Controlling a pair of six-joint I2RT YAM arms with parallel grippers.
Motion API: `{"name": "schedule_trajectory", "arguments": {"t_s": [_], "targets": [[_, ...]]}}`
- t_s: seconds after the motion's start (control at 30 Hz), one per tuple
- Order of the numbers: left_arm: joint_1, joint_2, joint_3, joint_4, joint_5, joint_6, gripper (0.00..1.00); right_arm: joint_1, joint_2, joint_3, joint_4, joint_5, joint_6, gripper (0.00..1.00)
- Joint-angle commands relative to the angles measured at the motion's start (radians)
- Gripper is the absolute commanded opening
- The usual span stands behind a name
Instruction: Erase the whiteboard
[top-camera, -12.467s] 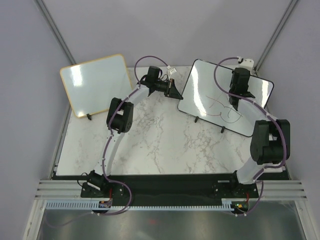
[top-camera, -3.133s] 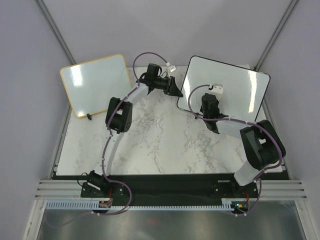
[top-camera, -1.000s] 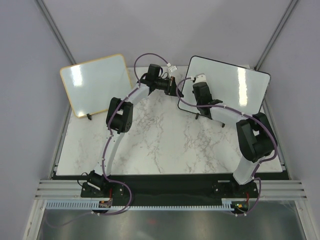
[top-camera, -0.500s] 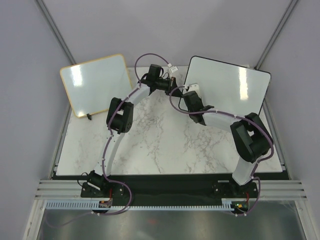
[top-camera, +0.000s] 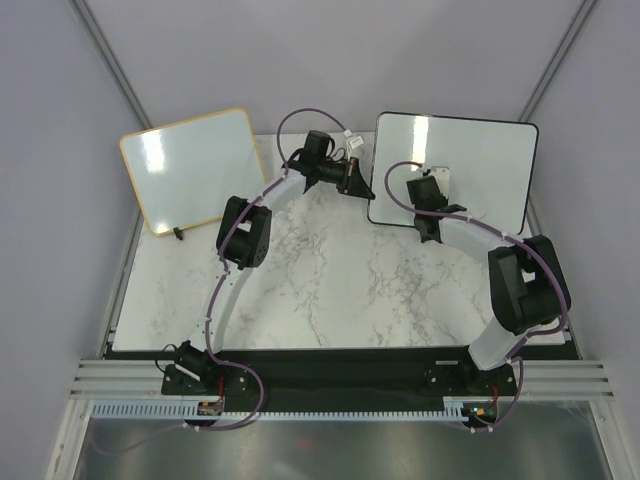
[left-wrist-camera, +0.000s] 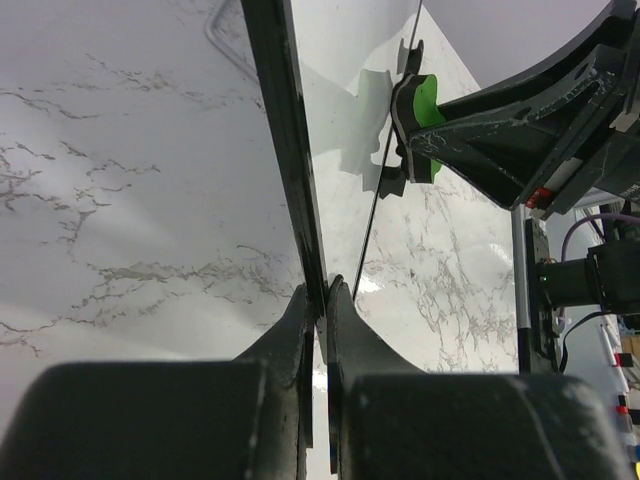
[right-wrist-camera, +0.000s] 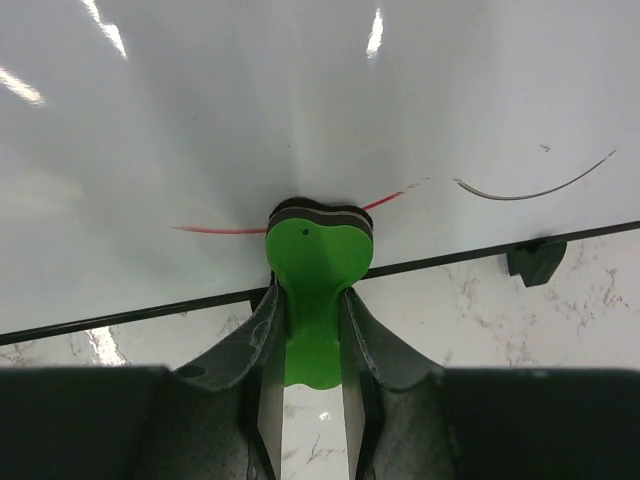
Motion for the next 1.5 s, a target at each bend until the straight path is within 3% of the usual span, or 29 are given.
{"name": "schedule_trajectory", "arguments": {"t_s": [0.0,0.37,0.5,0.83,1.03,1.27,1.47], "targets": [[0.019,-0.039,0.034,0.033,-0.013,0.062,0.02,0.002,-0.011,0.019,-0.001,-0.027,0.002,0.0],[0.019,-0.038,0.03,0.035,-0.017,0.065,0.02,0.096,0.098,0.13,0.13,-0.148,0.019,0.0],[0.019,-0.044,0.024,0.026,-0.017,0.076,0.02,0.088,0.119,0.144,0.13,-0.112,0.062,0.0],[0.021,-0.048,0.019,0.023,-0.025,0.088,0.02,-0.12,-0.079,-0.023,0.113,0.057,0.303,0.0],[0.021,-0.053,0.019,0.019,-0.023,0.094,0.02,-0.271,-0.048,-0.034,0.092,0.042,0.426,0.0],[0.021,-0.051,0.021,0.015,-0.025,0.099,0.02,-0.305,-0.05,-0.043,0.075,0.149,0.576,0.0],[0.019,-0.048,0.025,0.016,-0.026,0.097,0.02,-0.27,0.021,-0.051,0.07,0.097,0.71,0.0]]}}
